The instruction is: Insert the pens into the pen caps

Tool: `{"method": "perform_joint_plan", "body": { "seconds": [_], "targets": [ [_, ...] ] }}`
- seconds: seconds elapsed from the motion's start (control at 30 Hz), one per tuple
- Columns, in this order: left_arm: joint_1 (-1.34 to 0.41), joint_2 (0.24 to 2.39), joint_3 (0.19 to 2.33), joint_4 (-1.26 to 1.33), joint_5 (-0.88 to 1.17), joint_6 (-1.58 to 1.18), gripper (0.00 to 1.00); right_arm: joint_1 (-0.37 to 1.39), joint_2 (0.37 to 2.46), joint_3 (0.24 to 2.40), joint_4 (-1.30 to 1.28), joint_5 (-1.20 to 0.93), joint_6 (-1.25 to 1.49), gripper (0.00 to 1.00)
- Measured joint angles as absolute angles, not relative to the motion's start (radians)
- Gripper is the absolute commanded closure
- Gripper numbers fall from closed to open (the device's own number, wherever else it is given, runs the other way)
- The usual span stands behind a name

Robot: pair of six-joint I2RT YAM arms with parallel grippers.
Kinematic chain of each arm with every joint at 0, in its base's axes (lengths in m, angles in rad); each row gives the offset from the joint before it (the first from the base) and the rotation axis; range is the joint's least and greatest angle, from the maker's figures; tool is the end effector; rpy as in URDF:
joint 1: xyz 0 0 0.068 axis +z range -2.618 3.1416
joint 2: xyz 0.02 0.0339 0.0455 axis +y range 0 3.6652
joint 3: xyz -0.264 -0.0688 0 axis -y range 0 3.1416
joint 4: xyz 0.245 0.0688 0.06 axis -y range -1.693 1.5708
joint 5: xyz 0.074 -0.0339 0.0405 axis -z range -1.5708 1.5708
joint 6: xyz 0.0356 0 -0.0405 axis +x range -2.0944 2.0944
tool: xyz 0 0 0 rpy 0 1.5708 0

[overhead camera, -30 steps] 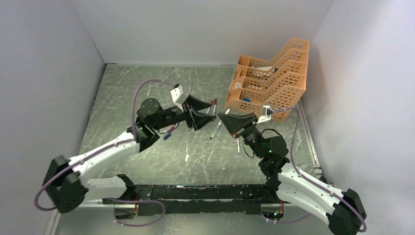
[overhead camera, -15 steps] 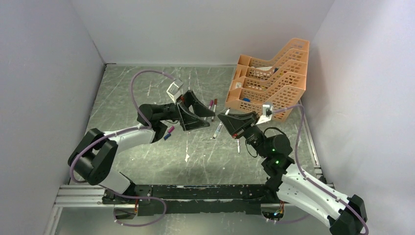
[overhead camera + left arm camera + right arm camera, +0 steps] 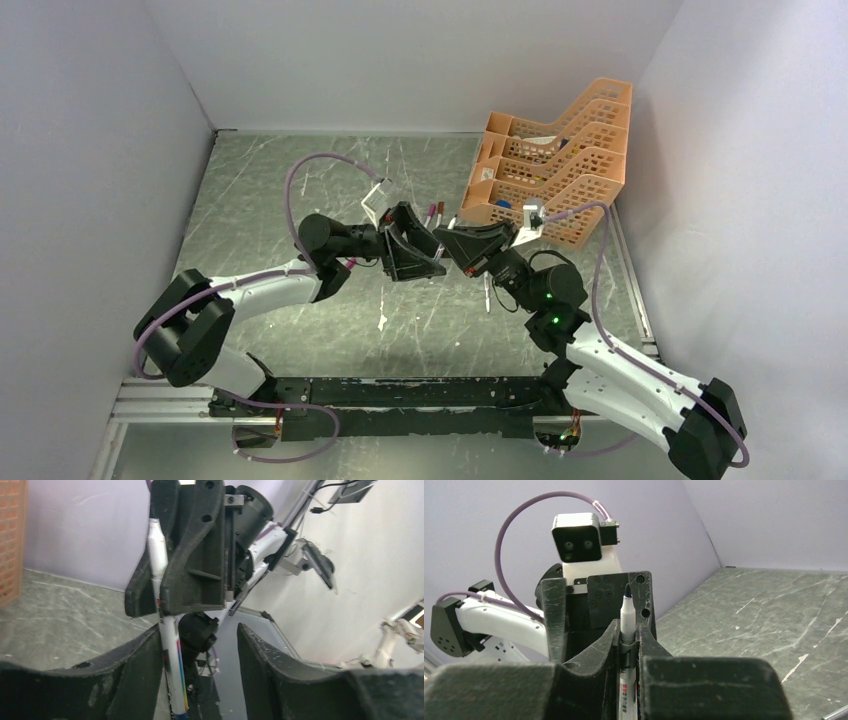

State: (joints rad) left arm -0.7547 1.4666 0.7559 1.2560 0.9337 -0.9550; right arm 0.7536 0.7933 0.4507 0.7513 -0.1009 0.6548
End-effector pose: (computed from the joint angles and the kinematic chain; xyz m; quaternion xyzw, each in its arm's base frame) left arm 0.1980 -0.2255 0.3111 0.3464 0.4751 -0.7320 0.3441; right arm 0.1333 0.1300 0.3193 -0.0692 0.5455 0.5616 0.6183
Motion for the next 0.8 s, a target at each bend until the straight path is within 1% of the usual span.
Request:
{"method": "perform_joint_plan", "body": {
  "seconds": [0.1,0.2,0.23,0.3,0.33,0.37,0.43,0.47,0.5,0.53,0.67,0.73,0.8],
  "targets": [
    [-0.755,1.474,0.756,1.226,0.92,-0.932,0.61,0.754,0.811,0.451,0.771,-0.109,0.66,1.0],
    [-0.756,1.48,0.756,1.205,0.905,-0.915,0.91,0.756,0.813,0.451,0.787,-0.115,0.666,1.0],
    [-0.755,1.48,0.756,1.201,0.901,-0.912,0.93,0.758,0.813,0.45,0.795,-0.117,0.667,1.0],
    [-0.756,1.48,0.756,1.194,0.895,-0.904,0.93,0.759,0.81,0.447,0.802,-0.117,0.658,1.0],
    [-0.756,1.479,0.756,1.191,0.894,-0.9,0.93,0.758,0.809,0.447,0.8,-0.115,0.655,0.97],
    [-0.757,1.479,0.756,1.185,0.892,-0.892,0.93,0.758,0.807,0.447,0.796,-0.114,0.652,0.87],
    [-0.756,1.47,0.756,1.154,0.884,-0.863,0.93,0.759,0.799,0.445,0.783,-0.108,0.646,0.62],
    [-0.752,1.459,0.756,1.12,0.874,-0.836,0.93,0.759,0.791,0.443,0.771,-0.101,0.643,0.55],
    [-0.749,1.448,0.754,1.09,0.864,-0.809,0.93,0.758,0.774,0.44,0.756,-0.084,0.636,0.49],
    [-0.739,1.424,0.745,1.038,0.836,-0.769,0.93,0.757,0.756,0.437,0.741,-0.065,0.633,0.47],
    [-0.635,1.325,0.68,0.904,0.69,-0.671,0.93,0.754,0.647,0.431,0.617,0.048,0.597,0.47],
    [-0.574,1.272,0.629,0.861,0.601,-0.649,0.93,0.754,0.628,0.432,0.553,0.103,0.588,0.51],
    [-0.54,1.229,0.592,0.826,0.521,-0.641,0.93,0.754,0.657,0.432,0.475,0.153,0.591,0.52]
  ]
}}
